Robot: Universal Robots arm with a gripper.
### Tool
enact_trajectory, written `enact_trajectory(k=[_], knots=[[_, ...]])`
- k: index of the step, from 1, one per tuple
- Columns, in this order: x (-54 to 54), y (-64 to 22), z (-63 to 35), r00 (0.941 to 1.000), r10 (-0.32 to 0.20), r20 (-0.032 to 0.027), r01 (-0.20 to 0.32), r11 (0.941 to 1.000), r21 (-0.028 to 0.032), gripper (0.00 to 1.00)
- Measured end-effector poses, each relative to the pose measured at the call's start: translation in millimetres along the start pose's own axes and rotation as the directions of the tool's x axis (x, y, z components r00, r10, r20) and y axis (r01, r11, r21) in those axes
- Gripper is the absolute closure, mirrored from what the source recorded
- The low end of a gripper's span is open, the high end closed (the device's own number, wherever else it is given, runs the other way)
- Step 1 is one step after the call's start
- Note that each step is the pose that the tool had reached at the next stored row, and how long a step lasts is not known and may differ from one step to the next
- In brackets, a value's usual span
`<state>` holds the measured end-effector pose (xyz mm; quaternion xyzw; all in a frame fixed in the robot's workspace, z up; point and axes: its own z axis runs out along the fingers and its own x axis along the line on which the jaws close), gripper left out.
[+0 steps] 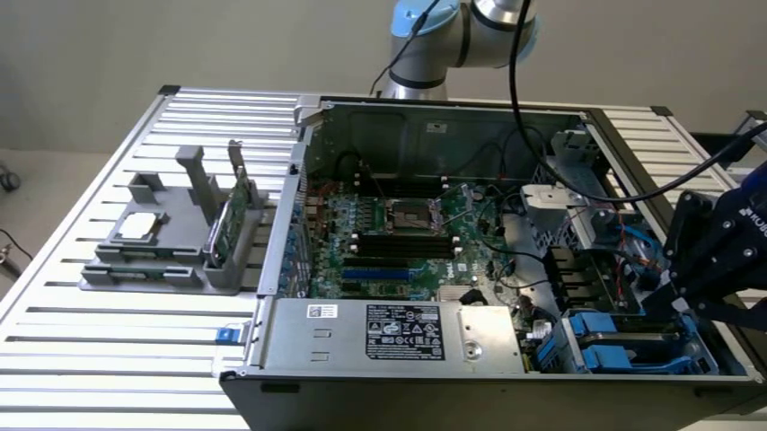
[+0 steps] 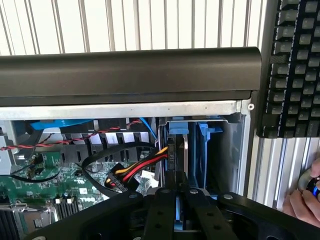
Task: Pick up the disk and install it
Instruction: 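Insert the first disk wire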
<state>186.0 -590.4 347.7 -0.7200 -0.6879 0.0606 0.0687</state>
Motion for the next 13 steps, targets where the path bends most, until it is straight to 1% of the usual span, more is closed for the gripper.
enact_trajectory(k=[4, 8, 10, 11, 13], knots=[[-1.2, 0.5, -0.1, 1.0, 0.0, -0.0003, 0.0, 1.0, 0.0002, 0.89], [-1.7, 3.0, -0.7, 1.0, 0.0, -0.001, 0.0, 1.0, 0.0002, 0.89], [-1.6, 3.1, -0.5, 1.0, 0.0, -0.0023, 0.0, 1.0, -0.0002, 0.89], [-1.7, 3.3, -0.2, 1.0, -0.001, -0.0034, 0.001, 1.0, -0.0012, 0.89], [-1.7, 3.4, 0.6, 1.0, -0.002, -0.0082, 0.002, 1.0, -0.0069, 0.89]])
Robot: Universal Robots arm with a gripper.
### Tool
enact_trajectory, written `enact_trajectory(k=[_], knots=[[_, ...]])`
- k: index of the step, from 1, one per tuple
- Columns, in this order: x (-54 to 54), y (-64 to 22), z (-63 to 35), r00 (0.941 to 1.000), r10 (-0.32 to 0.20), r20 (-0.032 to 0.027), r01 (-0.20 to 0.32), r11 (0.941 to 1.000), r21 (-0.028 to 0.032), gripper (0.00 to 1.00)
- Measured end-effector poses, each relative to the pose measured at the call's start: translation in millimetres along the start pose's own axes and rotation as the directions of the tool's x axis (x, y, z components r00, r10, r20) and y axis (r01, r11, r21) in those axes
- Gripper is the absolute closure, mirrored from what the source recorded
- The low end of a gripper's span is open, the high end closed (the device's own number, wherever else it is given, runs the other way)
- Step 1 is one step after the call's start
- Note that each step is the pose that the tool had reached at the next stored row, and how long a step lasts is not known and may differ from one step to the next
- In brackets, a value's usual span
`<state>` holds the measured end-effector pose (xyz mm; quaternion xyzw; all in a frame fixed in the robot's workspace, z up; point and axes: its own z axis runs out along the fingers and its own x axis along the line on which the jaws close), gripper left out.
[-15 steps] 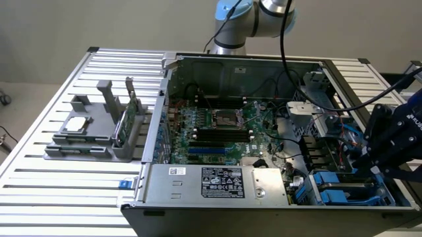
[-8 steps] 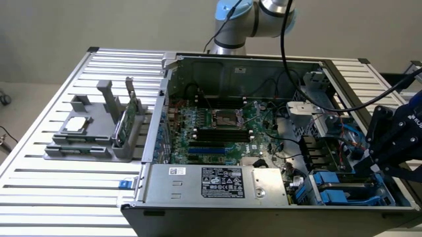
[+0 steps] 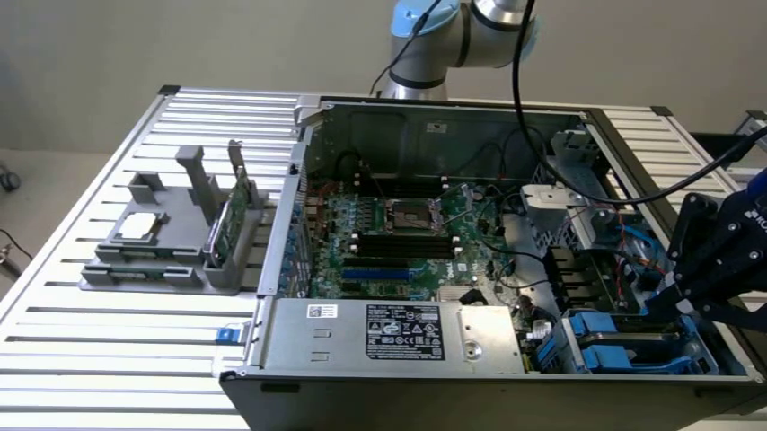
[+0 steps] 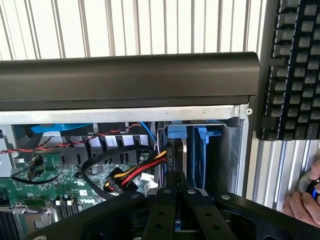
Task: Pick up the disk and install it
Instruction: 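Insert the first disk wire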
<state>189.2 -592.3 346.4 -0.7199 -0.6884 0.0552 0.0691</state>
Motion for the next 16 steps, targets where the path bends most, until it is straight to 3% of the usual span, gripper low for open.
enact_trajectory(k=[2, 6, 12, 16], knots=[[0.0, 0.2, 0.9, 1.0, -0.002, -0.0077, 0.002, 1.0, -0.0076, 0.89], [0.0, 0.5, 3.0, 0.9998, -0.004, -0.0213, 0.004, 0.9999, -0.0164, 0.89], [-0.2, 0.2, 5.4, 0.9994, -0.007, -0.0344, 0.006, 0.9997, -0.0228, 0.89], [-1.7, -0.3, 6.8, 0.9991, -0.008, -0.0415, 0.007, 0.9997, -0.0233, 0.89]])
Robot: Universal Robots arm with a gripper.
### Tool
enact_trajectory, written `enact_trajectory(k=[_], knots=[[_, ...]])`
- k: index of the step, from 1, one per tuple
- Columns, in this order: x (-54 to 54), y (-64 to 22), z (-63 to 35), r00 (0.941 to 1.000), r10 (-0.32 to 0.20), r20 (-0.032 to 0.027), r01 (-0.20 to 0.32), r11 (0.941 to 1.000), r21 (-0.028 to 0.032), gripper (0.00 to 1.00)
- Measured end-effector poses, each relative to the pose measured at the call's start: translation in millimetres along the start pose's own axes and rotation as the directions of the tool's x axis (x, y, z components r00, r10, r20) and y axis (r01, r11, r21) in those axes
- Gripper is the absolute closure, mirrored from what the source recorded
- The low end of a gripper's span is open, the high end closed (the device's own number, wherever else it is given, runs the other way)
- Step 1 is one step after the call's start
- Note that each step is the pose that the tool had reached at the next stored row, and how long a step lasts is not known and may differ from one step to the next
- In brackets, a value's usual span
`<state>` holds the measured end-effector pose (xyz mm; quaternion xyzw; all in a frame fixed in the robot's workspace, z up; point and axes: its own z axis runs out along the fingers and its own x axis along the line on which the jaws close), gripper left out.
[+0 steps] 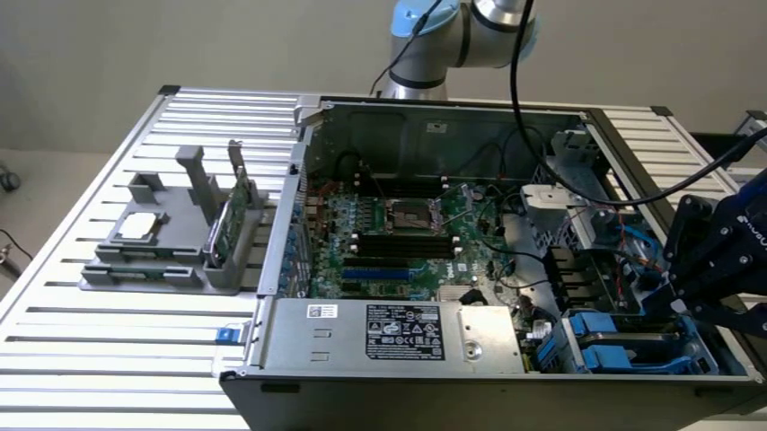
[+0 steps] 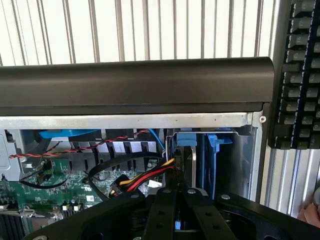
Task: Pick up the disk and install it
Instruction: 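Insert the first disk wire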
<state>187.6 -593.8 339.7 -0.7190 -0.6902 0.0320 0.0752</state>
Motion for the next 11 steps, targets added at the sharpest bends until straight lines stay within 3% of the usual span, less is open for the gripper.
enact_trajectory(k=[8, 11], knots=[[-3.9, -0.2, 2.4, 0.9999, -0.003, -0.0155, 0.003, 1.0, -0.0003, 0.89], [-3.9, -1.2, -4.4, 0.9998, -0.003, -0.0197, 0.003, 1.0, 0.0001, 0.89]])
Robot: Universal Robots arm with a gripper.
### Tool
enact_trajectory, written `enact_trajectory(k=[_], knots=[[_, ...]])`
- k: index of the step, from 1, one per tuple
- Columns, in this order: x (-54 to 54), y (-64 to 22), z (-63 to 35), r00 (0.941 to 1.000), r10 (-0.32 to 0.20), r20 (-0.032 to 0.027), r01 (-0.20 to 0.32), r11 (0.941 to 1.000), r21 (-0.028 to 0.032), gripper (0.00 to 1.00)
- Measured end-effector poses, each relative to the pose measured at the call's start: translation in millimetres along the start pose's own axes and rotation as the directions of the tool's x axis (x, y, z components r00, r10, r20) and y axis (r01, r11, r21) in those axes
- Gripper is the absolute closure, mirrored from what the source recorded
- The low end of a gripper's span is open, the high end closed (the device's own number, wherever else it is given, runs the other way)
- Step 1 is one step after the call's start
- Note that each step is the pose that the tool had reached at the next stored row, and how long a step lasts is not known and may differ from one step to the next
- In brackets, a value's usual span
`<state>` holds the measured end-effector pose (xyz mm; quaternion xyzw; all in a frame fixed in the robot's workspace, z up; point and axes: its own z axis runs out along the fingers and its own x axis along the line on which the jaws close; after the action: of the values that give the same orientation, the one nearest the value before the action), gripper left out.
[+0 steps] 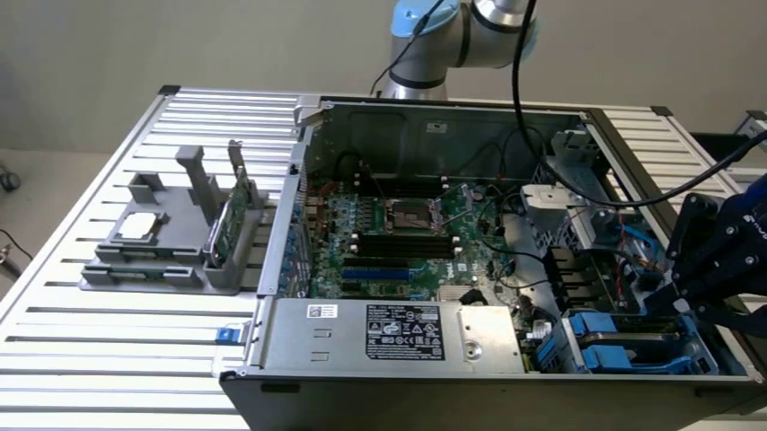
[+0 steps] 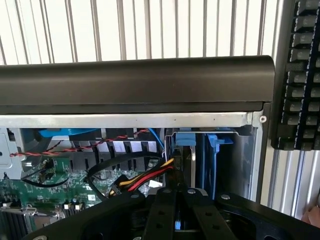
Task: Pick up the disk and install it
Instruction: 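Insert the first disk wire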
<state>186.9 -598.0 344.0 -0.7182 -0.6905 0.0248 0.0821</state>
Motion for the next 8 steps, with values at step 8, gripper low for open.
enact_trajectory(k=[8], knots=[[1.5, -5.4, -29.8, 1.0, 0.0, -0.0032, 0.0, 1.0, 0.0005, 0.89]])
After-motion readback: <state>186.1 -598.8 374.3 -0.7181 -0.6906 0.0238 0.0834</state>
